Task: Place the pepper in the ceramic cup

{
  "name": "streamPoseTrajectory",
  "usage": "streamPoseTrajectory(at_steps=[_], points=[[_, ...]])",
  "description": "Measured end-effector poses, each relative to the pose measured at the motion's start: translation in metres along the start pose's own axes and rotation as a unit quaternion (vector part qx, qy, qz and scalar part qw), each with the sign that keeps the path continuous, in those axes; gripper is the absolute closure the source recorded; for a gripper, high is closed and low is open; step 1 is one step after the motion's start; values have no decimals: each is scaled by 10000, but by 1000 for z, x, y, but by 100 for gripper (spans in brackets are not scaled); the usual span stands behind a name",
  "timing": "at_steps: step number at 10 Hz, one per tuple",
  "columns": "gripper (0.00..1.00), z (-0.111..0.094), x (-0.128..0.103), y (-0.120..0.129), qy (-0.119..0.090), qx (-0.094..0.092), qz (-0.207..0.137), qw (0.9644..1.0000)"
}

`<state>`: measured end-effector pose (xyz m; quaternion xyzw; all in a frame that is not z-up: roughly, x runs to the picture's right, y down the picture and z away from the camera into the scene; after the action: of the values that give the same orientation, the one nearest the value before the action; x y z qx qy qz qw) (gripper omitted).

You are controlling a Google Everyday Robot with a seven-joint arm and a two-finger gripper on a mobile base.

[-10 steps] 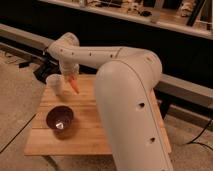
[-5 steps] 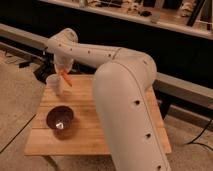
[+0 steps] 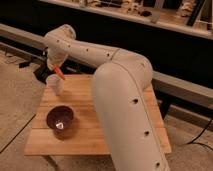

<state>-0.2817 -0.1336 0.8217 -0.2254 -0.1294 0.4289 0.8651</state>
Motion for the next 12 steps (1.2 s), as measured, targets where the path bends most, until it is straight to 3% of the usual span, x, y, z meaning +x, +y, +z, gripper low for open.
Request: streamPoseTrajectory(at_steps=[4,7,12], points=[[100,48,-10,-1,-355,-552,-230,9976],[100,74,-12,3,-486,-811,-400,9947],[100,62,-38,16,-515,-931,-821,9909]])
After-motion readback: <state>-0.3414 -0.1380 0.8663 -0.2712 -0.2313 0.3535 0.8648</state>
